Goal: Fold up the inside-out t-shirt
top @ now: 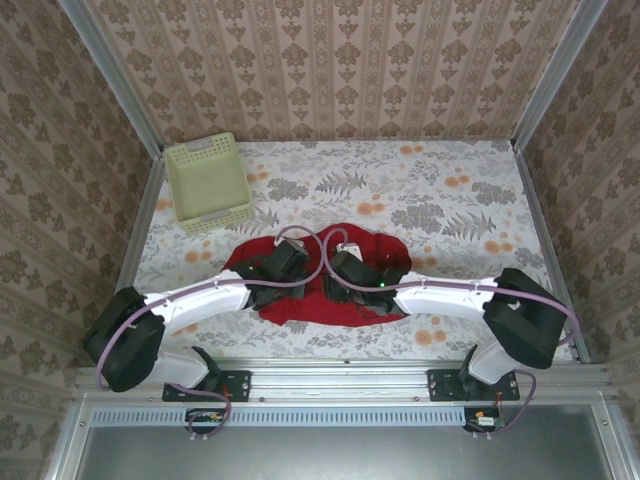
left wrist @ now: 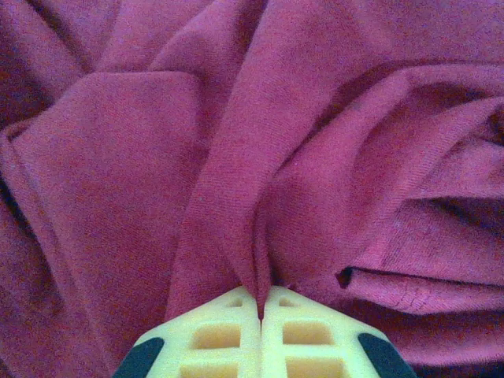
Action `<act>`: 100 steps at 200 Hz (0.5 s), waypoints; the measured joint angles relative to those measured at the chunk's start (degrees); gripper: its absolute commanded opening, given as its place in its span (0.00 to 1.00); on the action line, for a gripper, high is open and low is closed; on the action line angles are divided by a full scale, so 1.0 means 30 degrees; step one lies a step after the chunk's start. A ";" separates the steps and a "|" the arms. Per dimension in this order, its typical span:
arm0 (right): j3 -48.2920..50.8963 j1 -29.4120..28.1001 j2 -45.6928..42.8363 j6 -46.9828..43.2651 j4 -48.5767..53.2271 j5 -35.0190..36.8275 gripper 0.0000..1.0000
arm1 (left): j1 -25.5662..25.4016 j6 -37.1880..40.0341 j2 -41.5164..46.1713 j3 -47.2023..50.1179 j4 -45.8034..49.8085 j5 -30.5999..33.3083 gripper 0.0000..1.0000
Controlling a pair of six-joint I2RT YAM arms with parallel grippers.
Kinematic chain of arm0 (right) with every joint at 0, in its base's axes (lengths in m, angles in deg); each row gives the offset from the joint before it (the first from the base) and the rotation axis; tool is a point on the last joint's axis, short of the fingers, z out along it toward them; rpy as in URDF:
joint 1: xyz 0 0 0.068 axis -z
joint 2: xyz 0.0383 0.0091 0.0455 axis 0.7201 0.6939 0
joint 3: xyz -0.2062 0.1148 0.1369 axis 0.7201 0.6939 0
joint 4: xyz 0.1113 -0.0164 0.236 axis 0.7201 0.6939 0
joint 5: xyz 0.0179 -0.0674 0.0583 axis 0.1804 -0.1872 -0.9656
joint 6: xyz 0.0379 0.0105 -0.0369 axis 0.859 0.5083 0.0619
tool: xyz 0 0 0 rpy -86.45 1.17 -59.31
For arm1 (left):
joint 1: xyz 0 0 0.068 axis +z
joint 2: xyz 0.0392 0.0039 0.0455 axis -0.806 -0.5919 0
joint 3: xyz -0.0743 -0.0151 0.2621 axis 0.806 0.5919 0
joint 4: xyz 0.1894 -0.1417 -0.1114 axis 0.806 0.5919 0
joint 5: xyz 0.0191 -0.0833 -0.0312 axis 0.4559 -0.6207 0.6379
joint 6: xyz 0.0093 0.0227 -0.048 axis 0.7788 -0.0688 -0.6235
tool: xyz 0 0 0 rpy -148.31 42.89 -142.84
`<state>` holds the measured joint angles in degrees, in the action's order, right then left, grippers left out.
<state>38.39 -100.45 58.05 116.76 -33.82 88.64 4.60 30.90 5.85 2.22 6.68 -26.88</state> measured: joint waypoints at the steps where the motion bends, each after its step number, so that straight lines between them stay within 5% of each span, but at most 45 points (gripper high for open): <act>1: -0.0007 0.0007 0.0029 0.0029 0.0000 0.0000 0.17 | 0.0000 0.0000 0.0029 0.0007 0.0000 0.0007 0.06; 15: -0.0095 0.0015 0.0277 -0.0160 0.0058 -0.0204 0.00 | 0.0000 0.0000 0.0299 0.0007 0.0007 0.0087 0.07; 49: 0.0532 -0.0474 -0.1639 -0.1042 0.0503 0.0197 0.00 | 0.0277 -0.0073 0.0561 0.0007 0.0153 0.0262 0.06; 100: 0.4932 -0.1814 -1.1846 -0.1625 0.1326 0.1319 0.00 | 0.1151 -0.0204 0.0495 0.0007 -0.0022 0.0029 0.03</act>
<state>53.19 -105.89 22.51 111.89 -29.84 92.60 8.06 30.29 7.34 2.24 6.61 -26.80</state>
